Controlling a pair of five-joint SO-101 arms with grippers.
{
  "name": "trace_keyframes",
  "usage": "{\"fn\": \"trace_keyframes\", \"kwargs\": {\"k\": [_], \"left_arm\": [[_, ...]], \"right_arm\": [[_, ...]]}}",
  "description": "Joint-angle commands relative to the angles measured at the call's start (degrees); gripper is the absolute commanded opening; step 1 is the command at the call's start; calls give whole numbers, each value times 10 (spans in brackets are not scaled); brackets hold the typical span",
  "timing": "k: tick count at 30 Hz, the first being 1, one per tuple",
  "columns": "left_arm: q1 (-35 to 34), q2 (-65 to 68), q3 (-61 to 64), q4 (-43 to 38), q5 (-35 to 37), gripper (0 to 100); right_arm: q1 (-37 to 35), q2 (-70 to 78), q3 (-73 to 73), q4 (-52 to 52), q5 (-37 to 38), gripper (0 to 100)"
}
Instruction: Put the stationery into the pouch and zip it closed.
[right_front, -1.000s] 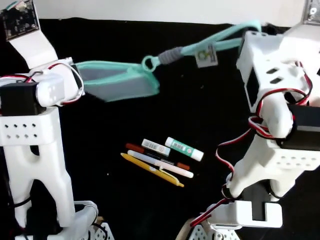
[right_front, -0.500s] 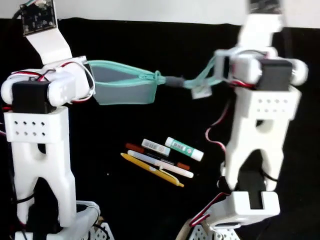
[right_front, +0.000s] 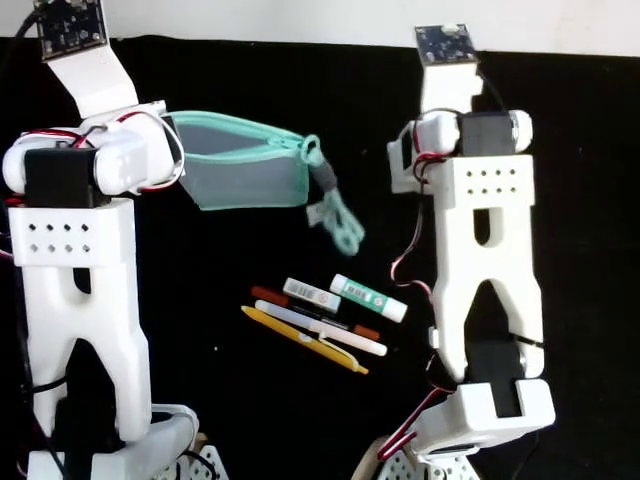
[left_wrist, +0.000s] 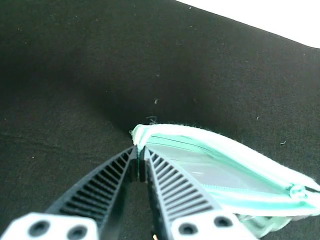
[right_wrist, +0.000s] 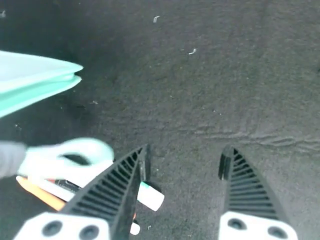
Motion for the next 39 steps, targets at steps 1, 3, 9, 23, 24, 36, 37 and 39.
{"fn": "trace_keyframes", "kwargs": {"k": [1,3,9,23,24,36,37,39], "left_arm": [[8,17,2,-4,-4,6],[8,17,0,-11,-4,6],[7,18,2,-14,-4,6],[6,18,6,-18,-4,6],[6,18,6,-18,-4,6],[6,18,6,-17,-4,6],[6,18,6,-17,-4,6],[6,18,6,-17,-4,6]], "right_arm": [[-19,-6,18,-8,11,224],[-26,-7,44,-8,24,224],[-34,-11,133,0,104,224],[-74,-253,464,-67,228,224],[-79,-265,486,-78,239,224],[-150,-307,640,-255,354,224],[-153,-307,643,-267,360,224],[-156,-307,654,-294,368,224]]}}
